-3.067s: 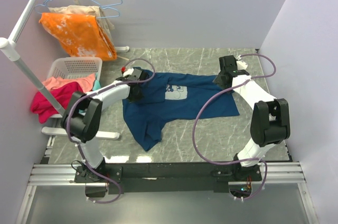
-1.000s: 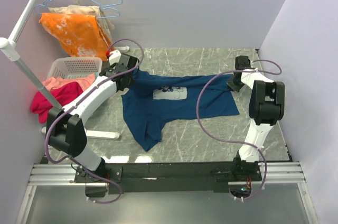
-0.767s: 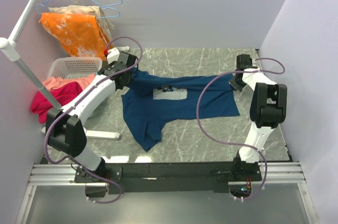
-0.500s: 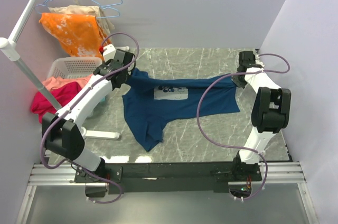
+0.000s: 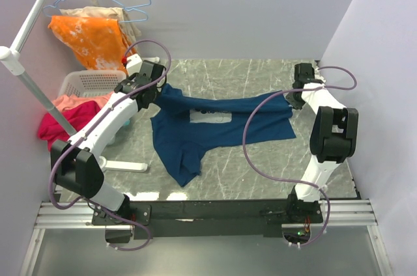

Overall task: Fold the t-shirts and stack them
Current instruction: Flatten the tshirt out

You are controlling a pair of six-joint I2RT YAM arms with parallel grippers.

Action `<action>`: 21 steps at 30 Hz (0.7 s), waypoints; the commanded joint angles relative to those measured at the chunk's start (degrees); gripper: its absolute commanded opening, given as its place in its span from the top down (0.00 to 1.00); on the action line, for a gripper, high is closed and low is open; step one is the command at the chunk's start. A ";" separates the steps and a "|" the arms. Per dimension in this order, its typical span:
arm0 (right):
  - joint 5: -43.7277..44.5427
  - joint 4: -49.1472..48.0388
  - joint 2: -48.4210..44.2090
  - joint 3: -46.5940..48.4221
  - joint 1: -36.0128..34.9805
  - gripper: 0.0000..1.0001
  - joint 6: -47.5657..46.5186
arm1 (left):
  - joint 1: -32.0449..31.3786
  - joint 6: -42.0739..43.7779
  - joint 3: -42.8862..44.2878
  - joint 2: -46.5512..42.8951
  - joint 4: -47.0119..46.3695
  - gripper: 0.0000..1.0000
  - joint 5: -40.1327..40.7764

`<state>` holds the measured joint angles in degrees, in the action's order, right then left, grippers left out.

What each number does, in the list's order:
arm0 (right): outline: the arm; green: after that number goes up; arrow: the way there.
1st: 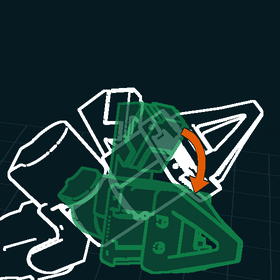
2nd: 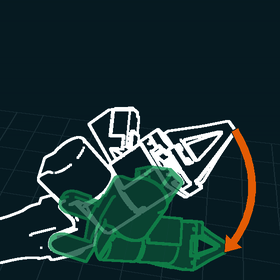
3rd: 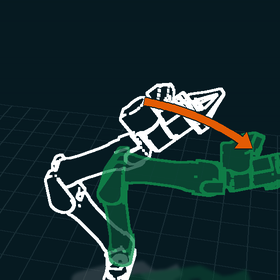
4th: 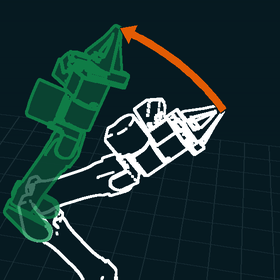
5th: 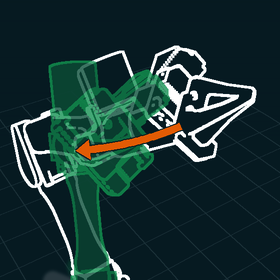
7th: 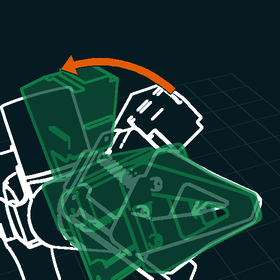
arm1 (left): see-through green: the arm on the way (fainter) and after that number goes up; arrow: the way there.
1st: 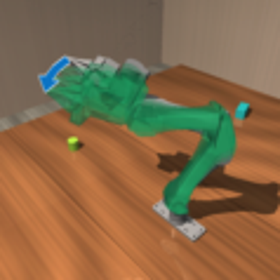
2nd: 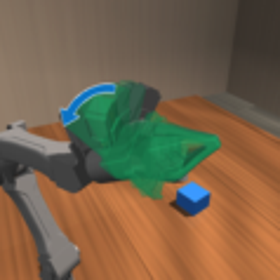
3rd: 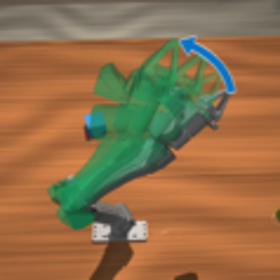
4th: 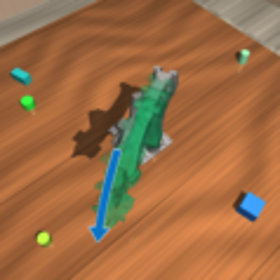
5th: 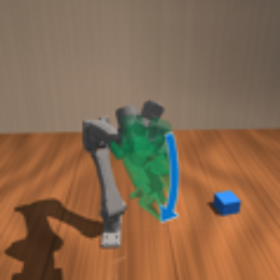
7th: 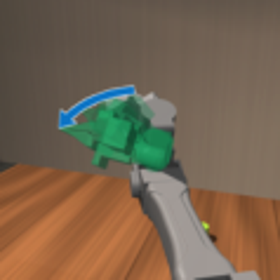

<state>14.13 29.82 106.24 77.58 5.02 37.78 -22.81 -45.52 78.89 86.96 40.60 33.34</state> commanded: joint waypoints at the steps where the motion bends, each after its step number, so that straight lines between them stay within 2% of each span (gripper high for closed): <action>1: 1.43 0.85 1.34 2.75 -0.09 0.66 -0.25 | 0.48 1.22 1.62 -1.79 -0.52 0.99 1.11; 10: -0.94 1.47 2.57 3.10 -0.09 0.68 -0.25 | 0.66 1.40 1.18 -1.88 -0.87 0.99 0.93; 21: -3.76 0.76 0.20 -1.12 -0.88 0.68 0.54 | 0.92 1.31 0.65 -1.27 -1.40 0.99 0.50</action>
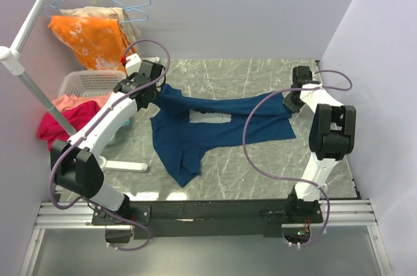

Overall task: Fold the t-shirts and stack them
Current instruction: Flatten the tshirt out

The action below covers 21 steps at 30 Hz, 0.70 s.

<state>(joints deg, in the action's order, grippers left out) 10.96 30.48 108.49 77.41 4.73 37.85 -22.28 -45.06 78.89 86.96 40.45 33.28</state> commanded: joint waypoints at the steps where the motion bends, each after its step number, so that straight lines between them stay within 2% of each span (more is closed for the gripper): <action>1: -0.59 0.19 -1.70 -1.03 -0.69 0.68 0.48 | 0.40 0.85 0.56 -1.35 -1.33 0.99 0.56; 7: -0.77 1.69 -0.73 -0.42 -1.22 0.74 0.56 | 0.40 0.76 0.21 -1.44 -1.42 0.99 0.47; 10: -1.03 2.21 -0.12 0.29 -1.30 0.90 0.48 | 0.40 0.67 0.21 -1.62 -1.51 0.99 0.47; 11: -0.86 2.56 0.06 0.46 -1.30 1.00 0.48 | 0.40 0.76 0.21 -1.62 -1.42 0.99 0.47; 21: 1.16 1.77 -8.80 -0.50 -2.01 1.00 0.21 | 0.49 1.55 3.02 -2.06 -0.11 0.99 1.18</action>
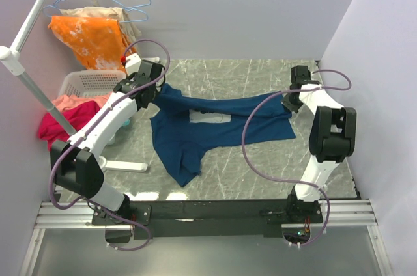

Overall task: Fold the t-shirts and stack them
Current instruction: Flatten the tshirt out

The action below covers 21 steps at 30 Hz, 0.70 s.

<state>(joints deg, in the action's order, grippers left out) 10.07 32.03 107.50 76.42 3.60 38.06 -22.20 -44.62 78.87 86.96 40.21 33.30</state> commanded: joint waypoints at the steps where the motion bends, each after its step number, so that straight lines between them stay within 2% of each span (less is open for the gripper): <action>1: 2.50 0.31 -9.05 0.57 -0.96 1.00 -0.09 | 0.40 1.29 3.65 -2.06 0.48 0.99 1.24; 12: 5.14 2.42 -24.34 3.20 -1.31 1.00 -0.89 | 0.57 4.80 12.96 -1.27 1.80 0.99 2.03; 21: 6.81 6.20 -30.07 17.24 -1.31 1.00 -5.27 | 1.45 10.51 30.45 1.54 3.30 0.99 3.35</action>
<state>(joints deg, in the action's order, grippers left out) 14.37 36.95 81.10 85.82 2.42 35.92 -21.41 -38.11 101.54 87.92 43.75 34.37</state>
